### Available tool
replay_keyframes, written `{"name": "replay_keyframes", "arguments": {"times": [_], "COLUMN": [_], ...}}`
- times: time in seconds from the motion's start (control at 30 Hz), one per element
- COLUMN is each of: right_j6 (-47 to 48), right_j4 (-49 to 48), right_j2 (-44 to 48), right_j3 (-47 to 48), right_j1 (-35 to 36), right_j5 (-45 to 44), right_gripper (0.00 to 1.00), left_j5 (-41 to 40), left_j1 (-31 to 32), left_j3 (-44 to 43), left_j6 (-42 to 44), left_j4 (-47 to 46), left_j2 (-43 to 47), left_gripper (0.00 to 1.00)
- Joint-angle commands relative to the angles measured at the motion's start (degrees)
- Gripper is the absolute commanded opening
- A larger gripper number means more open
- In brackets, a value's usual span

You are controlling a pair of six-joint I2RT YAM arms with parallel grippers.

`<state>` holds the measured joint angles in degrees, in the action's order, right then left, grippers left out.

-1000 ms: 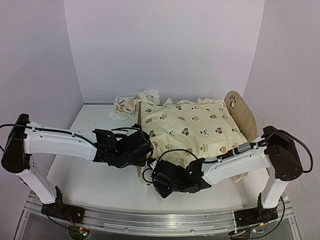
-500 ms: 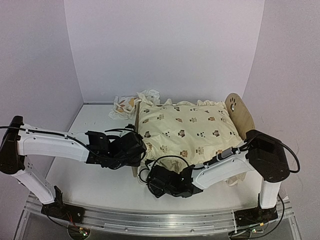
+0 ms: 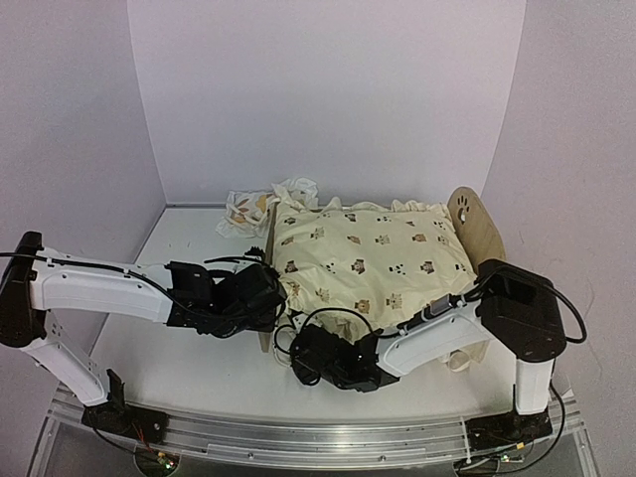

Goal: Set up the pet bed

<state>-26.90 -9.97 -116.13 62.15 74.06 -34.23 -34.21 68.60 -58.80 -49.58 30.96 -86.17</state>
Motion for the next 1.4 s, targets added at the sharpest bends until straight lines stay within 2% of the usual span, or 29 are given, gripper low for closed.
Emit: {"name": "replay_keyframes", "arguments": {"times": [0.0, 0.2, 0.57, 0.67, 0.77, 0.97, 1.13, 1.37], "right_j6": [-3.07, -5.12, -4.93, -4.42, -3.99, -4.42, -2.74, -2.60], "right_j4": [1.68, 3.80, 6.34, 4.68, 3.14, 1.90, 2.05, 3.97], "right_j2": [-3.23, -4.35, -3.14, -3.99, -5.42, -4.98, 0.43, 7.64], "right_j3": [0.17, -1.10, -5.09, -5.67, -5.38, -6.06, -7.48, -8.63], "right_j1": [-1.10, -0.45, 2.32, 2.32, 2.32, 2.32, 2.32, 2.36], "right_j5": [0.94, 3.15, -4.57, -4.54, -4.09, -1.18, 3.86, 16.92], "right_gripper": [0.31, 0.30, 0.30, 0.28, 0.20, 0.00, 0.00, 0.00], "left_j5": [0.56, 0.20, -0.82, -0.69, -0.63, -0.91, -2.01, -2.83], "left_j1": [0.91, 0.91, 0.91, 0.90, 0.93, 0.94, 0.76, -0.92], "left_j3": [-0.05, -0.42, -1.45, -1.57, -1.43, -1.34, -1.75, -3.90], "left_j6": [3.32, 3.36, 4.26, 4.26, 4.25, 4.21, 6.32, 9.91], "left_j4": [2.86, 3.29, 2.13, 1.91, 1.83, 2.13, 0.70, -0.78], "left_j2": [2.24, 2.34, 1.73, 1.62, 1.65, 2.28, 1.98, 2.09], "left_gripper": [0.12, 0.12, 0.11, 0.11, 0.11, 0.10, 0.10, 0.11]}}
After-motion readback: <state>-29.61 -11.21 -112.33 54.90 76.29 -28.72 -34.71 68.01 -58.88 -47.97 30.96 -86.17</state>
